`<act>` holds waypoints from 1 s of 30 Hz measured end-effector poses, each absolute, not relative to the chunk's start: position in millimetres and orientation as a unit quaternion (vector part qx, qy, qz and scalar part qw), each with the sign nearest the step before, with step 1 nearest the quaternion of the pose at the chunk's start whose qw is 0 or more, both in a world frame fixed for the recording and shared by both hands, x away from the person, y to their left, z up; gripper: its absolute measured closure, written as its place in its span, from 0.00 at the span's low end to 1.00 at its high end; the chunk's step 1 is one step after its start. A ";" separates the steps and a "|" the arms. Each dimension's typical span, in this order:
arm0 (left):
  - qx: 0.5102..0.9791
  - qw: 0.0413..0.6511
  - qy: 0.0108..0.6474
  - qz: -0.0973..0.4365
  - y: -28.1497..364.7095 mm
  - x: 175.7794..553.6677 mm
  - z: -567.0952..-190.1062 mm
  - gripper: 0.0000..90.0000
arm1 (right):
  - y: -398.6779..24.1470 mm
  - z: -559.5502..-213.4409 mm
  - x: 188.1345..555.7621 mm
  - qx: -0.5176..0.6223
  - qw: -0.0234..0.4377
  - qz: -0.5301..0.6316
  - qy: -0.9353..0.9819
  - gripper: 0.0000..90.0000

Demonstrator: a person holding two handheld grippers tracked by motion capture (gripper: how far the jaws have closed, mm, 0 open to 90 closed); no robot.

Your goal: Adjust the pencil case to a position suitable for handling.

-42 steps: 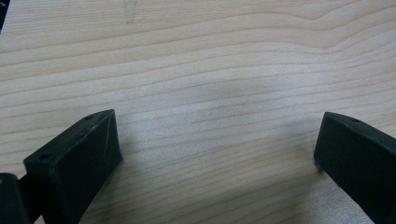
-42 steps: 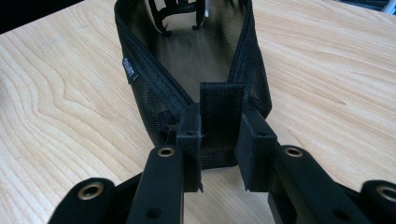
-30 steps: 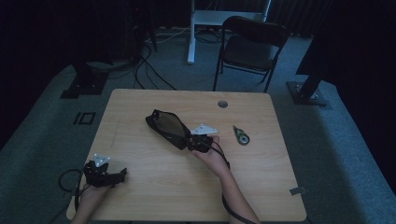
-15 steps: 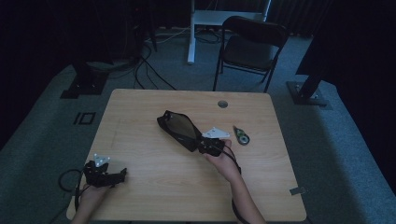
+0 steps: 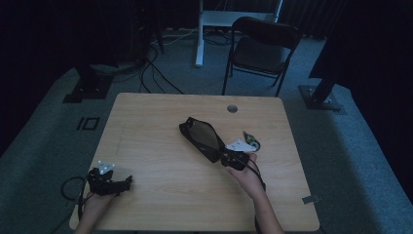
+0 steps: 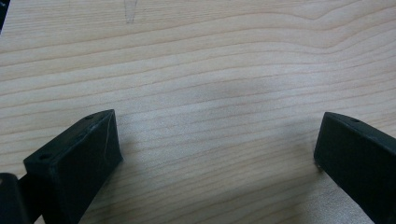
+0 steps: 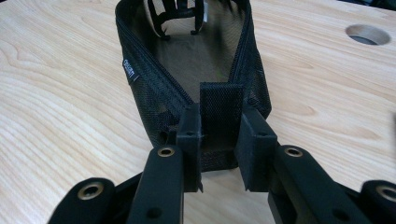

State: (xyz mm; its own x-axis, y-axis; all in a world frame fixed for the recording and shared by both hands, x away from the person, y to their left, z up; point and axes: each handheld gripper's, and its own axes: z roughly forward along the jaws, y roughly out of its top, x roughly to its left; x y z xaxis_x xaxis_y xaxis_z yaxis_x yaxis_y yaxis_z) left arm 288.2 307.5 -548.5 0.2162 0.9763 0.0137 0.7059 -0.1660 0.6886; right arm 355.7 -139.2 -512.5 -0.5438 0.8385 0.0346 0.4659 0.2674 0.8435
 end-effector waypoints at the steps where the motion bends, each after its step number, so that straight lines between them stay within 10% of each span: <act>1: 0.726 0.285 0.579 0.237 307.5 288.2 -548.5 0.01 | -141.7 -512.6 353.9 0.428 0.219 0.429 0.765 0.81; 30: 0.726 0.285 0.580 0.237 307.4 288.2 -548.4 0.01 | -191.1 -517.9 299.7 0.469 0.260 0.415 0.735 0.81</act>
State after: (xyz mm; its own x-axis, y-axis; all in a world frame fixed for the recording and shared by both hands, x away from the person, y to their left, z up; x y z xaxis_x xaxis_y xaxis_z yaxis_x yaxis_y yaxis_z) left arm 288.2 307.4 -548.4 0.2160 0.9763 0.0135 0.7060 -0.1657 0.6886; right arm 299.7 -191.1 -517.9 -0.4249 0.9052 0.0060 0.4731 0.2164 0.8540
